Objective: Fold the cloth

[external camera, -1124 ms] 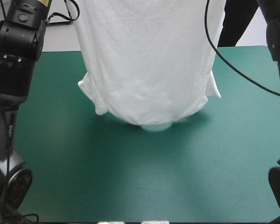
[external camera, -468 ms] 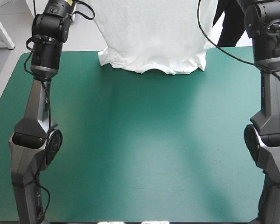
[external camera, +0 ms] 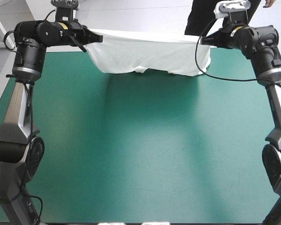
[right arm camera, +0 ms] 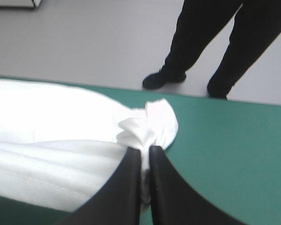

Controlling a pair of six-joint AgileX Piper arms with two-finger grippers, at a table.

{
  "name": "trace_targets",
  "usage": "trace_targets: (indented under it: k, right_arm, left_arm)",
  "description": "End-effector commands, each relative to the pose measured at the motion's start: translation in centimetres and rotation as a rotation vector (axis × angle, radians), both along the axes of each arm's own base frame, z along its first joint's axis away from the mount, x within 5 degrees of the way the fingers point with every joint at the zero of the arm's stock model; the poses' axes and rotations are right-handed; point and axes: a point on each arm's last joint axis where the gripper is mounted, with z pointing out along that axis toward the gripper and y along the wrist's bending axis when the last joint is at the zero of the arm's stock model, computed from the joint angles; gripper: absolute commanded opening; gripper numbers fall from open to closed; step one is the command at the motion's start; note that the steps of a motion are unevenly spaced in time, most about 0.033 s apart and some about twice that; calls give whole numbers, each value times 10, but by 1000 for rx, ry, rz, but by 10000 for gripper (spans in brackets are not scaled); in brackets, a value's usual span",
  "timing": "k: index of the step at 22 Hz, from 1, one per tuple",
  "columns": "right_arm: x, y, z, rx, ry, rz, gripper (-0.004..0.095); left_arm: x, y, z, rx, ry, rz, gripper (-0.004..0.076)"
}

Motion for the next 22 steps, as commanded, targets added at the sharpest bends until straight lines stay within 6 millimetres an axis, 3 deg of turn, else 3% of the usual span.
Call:
trace_targets:
  k: [1, 3, 6, 8, 9, 12, 16, 22]
  right_arm:
    - [-38, -11, 20, -32, -42, -13, -17]
    - [-60, -12, 7, -26, 56, -8, -17]
    - [-95, -13, -3, -3, 139, 3, -17]
    - [-140, -12, -19, -17, 219, 24, -17]
    - [-151, -10, -25, -19, 236, 33, -17]
    - [-191, -5, -70, -19, 394, 59, -17]
    - [-227, -5, -117, 6, 588, 67, -17]
    - [-253, -3, -145, 66, 699, 81, -16]
  left_arm:
    - [-48, 7, 20, 1, 13, -10, -10]
    - [-74, 10, -4, 25, 161, -21, -10]
    - [-113, 13, -19, 11, 235, -36, -10]
    - [-150, 9, -42, 31, 317, -66, -10]
    - [-160, 6, -48, 39, 335, -84, -10]
    - [-201, -9, -78, 87, 450, -176, -10]
    - [-233, -9, -128, 134, 644, -184, -10]
    - [-257, -1, -168, 142, 773, -159, -10]
